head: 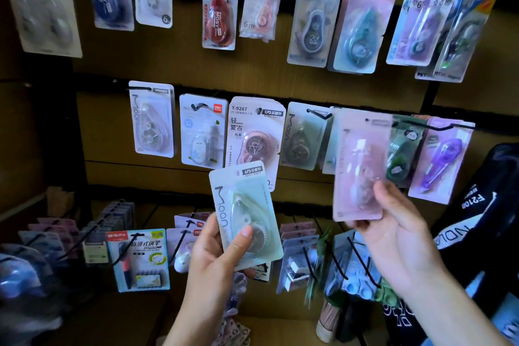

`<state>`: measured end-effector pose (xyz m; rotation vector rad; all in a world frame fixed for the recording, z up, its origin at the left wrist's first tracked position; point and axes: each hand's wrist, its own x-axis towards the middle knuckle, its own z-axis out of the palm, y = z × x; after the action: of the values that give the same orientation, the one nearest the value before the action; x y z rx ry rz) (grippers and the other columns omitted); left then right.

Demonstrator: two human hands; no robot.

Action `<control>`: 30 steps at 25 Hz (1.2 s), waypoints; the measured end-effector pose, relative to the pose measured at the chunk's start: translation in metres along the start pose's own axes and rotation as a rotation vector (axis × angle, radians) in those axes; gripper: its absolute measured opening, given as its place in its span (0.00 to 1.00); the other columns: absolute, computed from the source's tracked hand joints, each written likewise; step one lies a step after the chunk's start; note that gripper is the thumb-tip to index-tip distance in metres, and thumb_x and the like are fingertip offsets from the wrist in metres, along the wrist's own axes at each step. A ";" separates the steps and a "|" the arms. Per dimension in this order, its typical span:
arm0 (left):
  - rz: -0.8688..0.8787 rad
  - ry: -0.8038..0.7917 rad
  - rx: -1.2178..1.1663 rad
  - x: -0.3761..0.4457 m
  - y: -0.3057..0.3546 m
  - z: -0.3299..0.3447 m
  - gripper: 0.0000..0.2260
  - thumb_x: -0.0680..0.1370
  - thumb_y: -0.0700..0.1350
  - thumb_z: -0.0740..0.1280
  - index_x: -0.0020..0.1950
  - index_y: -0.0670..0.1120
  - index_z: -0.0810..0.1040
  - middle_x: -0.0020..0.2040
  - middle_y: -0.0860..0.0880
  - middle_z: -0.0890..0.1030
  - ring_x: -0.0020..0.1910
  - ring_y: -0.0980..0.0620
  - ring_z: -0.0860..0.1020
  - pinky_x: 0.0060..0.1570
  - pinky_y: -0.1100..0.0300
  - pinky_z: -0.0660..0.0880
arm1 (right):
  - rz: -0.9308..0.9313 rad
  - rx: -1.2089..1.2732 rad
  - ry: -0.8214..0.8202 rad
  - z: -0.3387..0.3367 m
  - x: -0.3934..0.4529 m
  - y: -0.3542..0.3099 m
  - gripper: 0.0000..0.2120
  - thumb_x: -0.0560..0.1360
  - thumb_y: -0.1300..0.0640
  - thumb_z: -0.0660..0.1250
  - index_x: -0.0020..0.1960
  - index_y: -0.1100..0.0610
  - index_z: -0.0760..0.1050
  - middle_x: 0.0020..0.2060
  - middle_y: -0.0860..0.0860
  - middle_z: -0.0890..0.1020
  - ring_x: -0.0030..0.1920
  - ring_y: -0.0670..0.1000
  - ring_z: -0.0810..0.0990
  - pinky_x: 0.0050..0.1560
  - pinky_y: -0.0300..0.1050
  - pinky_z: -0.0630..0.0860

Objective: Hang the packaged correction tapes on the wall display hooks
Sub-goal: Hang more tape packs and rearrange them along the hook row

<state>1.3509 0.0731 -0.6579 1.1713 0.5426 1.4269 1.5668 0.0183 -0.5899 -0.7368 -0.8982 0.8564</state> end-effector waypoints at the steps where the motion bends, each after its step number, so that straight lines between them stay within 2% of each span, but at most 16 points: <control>1: 0.017 -0.010 0.005 -0.001 0.000 0.003 0.23 0.73 0.44 0.69 0.67 0.57 0.75 0.58 0.49 0.84 0.54 0.50 0.84 0.43 0.59 0.82 | 0.043 -0.053 -0.032 0.004 -0.007 0.007 0.15 0.64 0.48 0.75 0.45 0.56 0.79 0.43 0.53 0.84 0.40 0.50 0.79 0.36 0.42 0.72; 3: 0.032 -0.022 0.000 -0.002 -0.004 0.010 0.33 0.74 0.42 0.68 0.71 0.71 0.64 0.65 0.54 0.80 0.60 0.52 0.81 0.51 0.56 0.82 | 0.117 -0.137 -0.095 0.015 -0.022 0.027 0.26 0.56 0.45 0.81 0.48 0.58 0.81 0.45 0.57 0.85 0.41 0.52 0.82 0.40 0.44 0.75; 4: 0.021 -0.025 -0.010 -0.004 -0.006 0.012 0.33 0.75 0.42 0.67 0.72 0.72 0.64 0.65 0.55 0.80 0.60 0.53 0.81 0.52 0.54 0.81 | 0.144 -0.172 -0.101 0.023 -0.030 0.036 0.26 0.57 0.46 0.81 0.49 0.59 0.81 0.47 0.58 0.85 0.43 0.53 0.83 0.45 0.46 0.76; 6: -0.047 -0.038 -0.022 -0.005 -0.006 0.015 0.21 0.78 0.47 0.66 0.71 0.58 0.73 0.56 0.52 0.85 0.51 0.52 0.84 0.46 0.53 0.81 | 0.154 -0.236 -0.084 0.039 -0.040 0.051 0.19 0.65 0.48 0.77 0.49 0.59 0.82 0.47 0.58 0.86 0.46 0.53 0.84 0.49 0.45 0.76; 7: -0.091 -0.036 -0.054 -0.007 -0.005 0.016 0.17 0.78 0.52 0.65 0.66 0.52 0.79 0.50 0.49 0.86 0.46 0.49 0.84 0.44 0.52 0.79 | 0.136 -0.283 -0.064 0.046 -0.043 0.055 0.16 0.67 0.48 0.76 0.49 0.58 0.82 0.48 0.57 0.85 0.47 0.52 0.84 0.48 0.46 0.78; 9: -0.149 -0.041 -0.155 -0.011 -0.002 0.016 0.20 0.77 0.59 0.62 0.57 0.49 0.85 0.50 0.44 0.86 0.49 0.44 0.84 0.47 0.50 0.79 | 0.038 -0.445 -0.047 0.057 -0.047 0.062 0.12 0.71 0.47 0.74 0.48 0.54 0.83 0.52 0.53 0.82 0.51 0.50 0.83 0.52 0.54 0.81; 11: -0.100 -0.041 -0.087 -0.010 0.001 0.011 0.15 0.74 0.58 0.70 0.53 0.49 0.85 0.51 0.42 0.86 0.52 0.42 0.84 0.50 0.50 0.79 | -0.021 -0.530 -0.064 0.064 -0.050 0.064 0.13 0.72 0.45 0.72 0.50 0.52 0.83 0.59 0.47 0.78 0.56 0.47 0.82 0.58 0.56 0.79; 13: -0.050 -0.050 -0.001 -0.009 0.003 0.006 0.14 0.69 0.53 0.74 0.52 0.50 0.85 0.51 0.43 0.86 0.53 0.42 0.83 0.53 0.48 0.78 | 0.071 -0.402 -0.157 0.065 -0.050 0.061 0.16 0.74 0.43 0.68 0.54 0.53 0.84 0.59 0.47 0.81 0.57 0.48 0.82 0.57 0.51 0.80; 15: -0.080 -0.092 -0.069 -0.009 0.004 0.001 0.16 0.66 0.52 0.74 0.51 0.49 0.85 0.51 0.44 0.86 0.51 0.44 0.84 0.53 0.50 0.79 | 0.202 -0.235 -0.210 0.062 -0.046 0.051 0.16 0.76 0.45 0.65 0.55 0.53 0.84 0.54 0.52 0.85 0.53 0.50 0.85 0.51 0.44 0.80; 16: -0.105 -0.118 -0.111 -0.009 0.005 -0.002 0.15 0.65 0.51 0.74 0.50 0.49 0.85 0.50 0.44 0.86 0.49 0.46 0.84 0.51 0.51 0.78 | 0.193 -0.213 -0.226 0.059 -0.044 0.047 0.14 0.75 0.48 0.67 0.55 0.53 0.85 0.54 0.53 0.85 0.54 0.52 0.84 0.53 0.44 0.80; 18: -0.136 -0.127 -0.194 -0.010 0.010 -0.003 0.11 0.69 0.47 0.72 0.49 0.48 0.85 0.48 0.44 0.85 0.48 0.47 0.83 0.51 0.51 0.77 | 0.102 -0.249 -0.201 0.049 -0.037 0.047 0.13 0.71 0.56 0.70 0.55 0.54 0.84 0.56 0.52 0.84 0.58 0.53 0.82 0.56 0.45 0.78; 21: -0.137 -0.076 -0.264 -0.009 0.011 -0.003 0.13 0.72 0.46 0.68 0.55 0.45 0.82 0.50 0.43 0.84 0.50 0.48 0.83 0.51 0.52 0.79 | 0.002 -0.222 -0.082 0.042 -0.031 0.044 0.18 0.67 0.65 0.74 0.56 0.55 0.83 0.57 0.56 0.83 0.57 0.55 0.82 0.52 0.42 0.79; 24: -0.137 0.001 -0.295 -0.007 0.013 -0.004 0.10 0.74 0.44 0.70 0.54 0.45 0.82 0.50 0.43 0.83 0.51 0.45 0.80 0.56 0.47 0.75 | -0.113 -0.121 0.045 0.040 -0.018 0.022 0.19 0.68 0.64 0.72 0.58 0.54 0.81 0.57 0.53 0.84 0.58 0.53 0.82 0.58 0.48 0.77; 27: -0.140 0.051 -0.308 -0.007 0.015 -0.004 0.12 0.74 0.44 0.65 0.55 0.45 0.81 0.51 0.42 0.84 0.51 0.45 0.81 0.59 0.45 0.73 | -0.221 -0.211 0.107 0.044 0.002 0.003 0.16 0.74 0.66 0.70 0.58 0.50 0.81 0.60 0.47 0.83 0.64 0.46 0.78 0.68 0.47 0.71; 29: -0.137 0.054 -0.298 -0.008 0.015 -0.004 0.13 0.74 0.44 0.64 0.56 0.45 0.81 0.52 0.42 0.84 0.50 0.46 0.82 0.57 0.46 0.74 | -0.235 -0.254 0.106 0.046 0.009 0.000 0.16 0.75 0.66 0.69 0.57 0.49 0.81 0.60 0.46 0.82 0.64 0.45 0.78 0.68 0.46 0.71; 30: -0.133 0.057 -0.288 -0.008 0.014 -0.004 0.14 0.74 0.44 0.64 0.57 0.44 0.81 0.52 0.41 0.84 0.50 0.45 0.82 0.57 0.46 0.75 | -0.232 -0.260 0.098 0.046 0.011 -0.001 0.16 0.75 0.66 0.69 0.57 0.49 0.81 0.59 0.45 0.82 0.62 0.44 0.79 0.65 0.45 0.73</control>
<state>1.3392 0.0637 -0.6500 0.8527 0.4297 1.3746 1.5300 0.0359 -0.5655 -0.8715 -0.9963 0.4992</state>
